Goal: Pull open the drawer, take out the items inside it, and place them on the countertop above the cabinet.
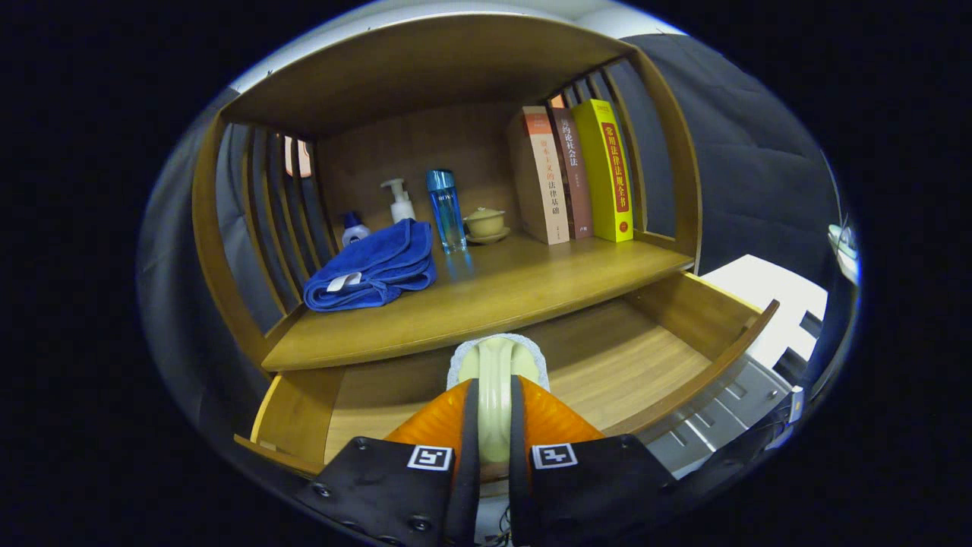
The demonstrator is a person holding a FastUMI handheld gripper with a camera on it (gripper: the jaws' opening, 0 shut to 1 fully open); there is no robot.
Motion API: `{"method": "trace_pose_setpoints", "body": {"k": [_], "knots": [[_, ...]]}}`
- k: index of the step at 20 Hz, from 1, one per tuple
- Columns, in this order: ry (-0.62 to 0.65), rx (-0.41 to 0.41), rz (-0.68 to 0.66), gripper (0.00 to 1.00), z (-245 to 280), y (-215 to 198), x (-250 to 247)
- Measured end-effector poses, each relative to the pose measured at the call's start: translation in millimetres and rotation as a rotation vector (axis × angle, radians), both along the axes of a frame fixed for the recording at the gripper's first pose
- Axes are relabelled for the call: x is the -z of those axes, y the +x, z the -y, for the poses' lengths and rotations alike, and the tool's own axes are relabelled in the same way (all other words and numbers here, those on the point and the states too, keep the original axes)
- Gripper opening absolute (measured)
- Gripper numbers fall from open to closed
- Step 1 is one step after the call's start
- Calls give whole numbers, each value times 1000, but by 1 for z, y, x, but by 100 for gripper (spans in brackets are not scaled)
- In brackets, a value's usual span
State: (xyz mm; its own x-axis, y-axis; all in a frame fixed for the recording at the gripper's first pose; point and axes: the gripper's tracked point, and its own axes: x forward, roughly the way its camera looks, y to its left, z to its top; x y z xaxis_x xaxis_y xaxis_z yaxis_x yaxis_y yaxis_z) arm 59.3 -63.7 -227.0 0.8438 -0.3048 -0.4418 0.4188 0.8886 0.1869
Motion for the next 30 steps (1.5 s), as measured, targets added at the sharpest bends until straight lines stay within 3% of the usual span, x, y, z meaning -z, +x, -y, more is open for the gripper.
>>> {"method": "trace_pose_setpoints", "body": {"k": [3, 10, 14, 19, 22, 26, 30], "knots": [[-66, -43, 19, 25, -9, -7, -3], [-120, -58, 90, 25, -16, -15, -16], [-125, -20, 185, 25, -6, -12, -54], [-228, -77, 72, 25, 11, 51, -92], [-217, -84, -93, 25, 31, 88, -77], [-185, -179, -174, 25, 36, 140, -55], [-112, -233, -317, 25, 45, 156, -14]]}}
